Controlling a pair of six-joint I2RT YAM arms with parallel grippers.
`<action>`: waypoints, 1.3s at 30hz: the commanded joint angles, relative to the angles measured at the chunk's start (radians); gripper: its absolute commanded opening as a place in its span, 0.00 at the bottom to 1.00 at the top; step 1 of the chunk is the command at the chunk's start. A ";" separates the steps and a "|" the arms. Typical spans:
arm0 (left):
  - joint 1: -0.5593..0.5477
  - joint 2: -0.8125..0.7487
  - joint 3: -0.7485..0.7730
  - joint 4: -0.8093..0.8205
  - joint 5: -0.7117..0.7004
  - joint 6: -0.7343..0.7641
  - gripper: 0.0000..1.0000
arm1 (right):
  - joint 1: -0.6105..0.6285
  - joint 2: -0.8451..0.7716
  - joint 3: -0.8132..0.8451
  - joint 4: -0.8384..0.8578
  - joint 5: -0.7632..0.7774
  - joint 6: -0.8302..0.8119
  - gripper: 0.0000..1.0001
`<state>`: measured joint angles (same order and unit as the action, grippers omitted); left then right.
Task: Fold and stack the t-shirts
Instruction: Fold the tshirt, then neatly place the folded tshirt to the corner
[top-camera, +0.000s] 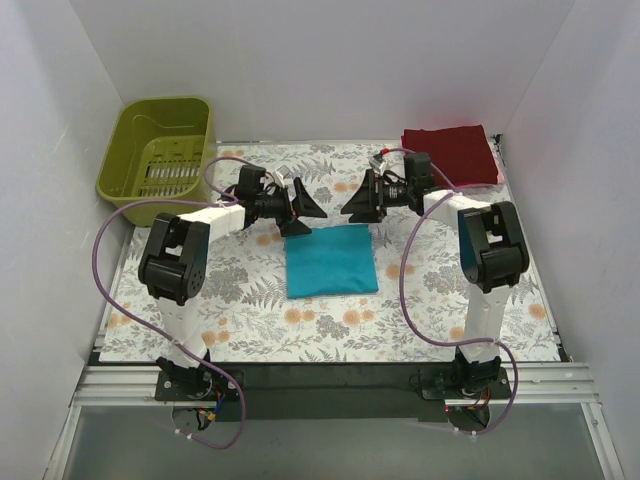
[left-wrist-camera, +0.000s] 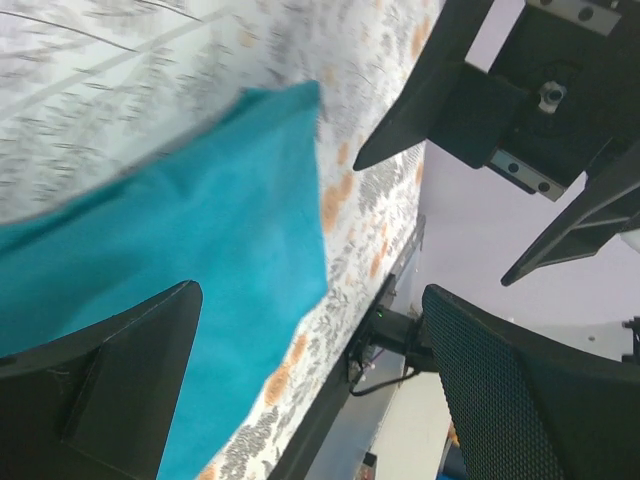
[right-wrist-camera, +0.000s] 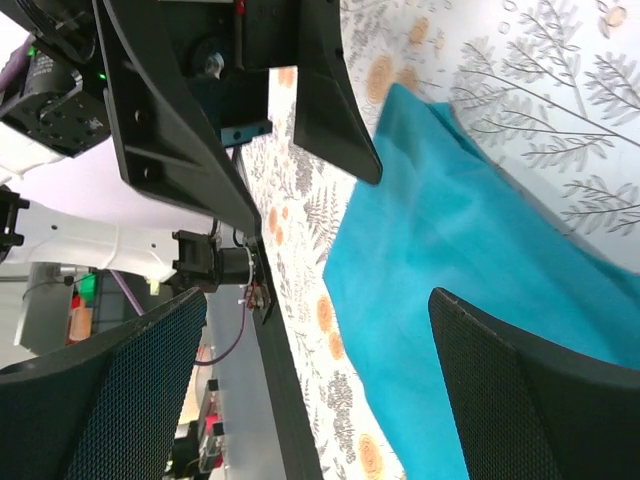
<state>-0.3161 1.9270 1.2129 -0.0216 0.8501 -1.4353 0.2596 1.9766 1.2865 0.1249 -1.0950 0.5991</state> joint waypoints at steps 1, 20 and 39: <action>0.043 0.044 0.010 0.017 -0.049 0.007 0.92 | 0.007 0.086 0.048 0.005 -0.029 0.010 0.98; 0.100 0.003 0.083 -0.044 -0.108 0.205 0.95 | -0.039 0.117 0.229 -0.014 -0.003 -0.119 0.98; -0.202 -0.582 -0.056 -0.221 -0.364 1.151 0.96 | -0.039 -0.499 0.145 -0.591 0.408 -0.765 0.98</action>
<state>-0.4381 1.4025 1.2270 -0.1814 0.4969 -0.5205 0.2226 1.5230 1.5055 -0.3649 -0.7647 -0.1123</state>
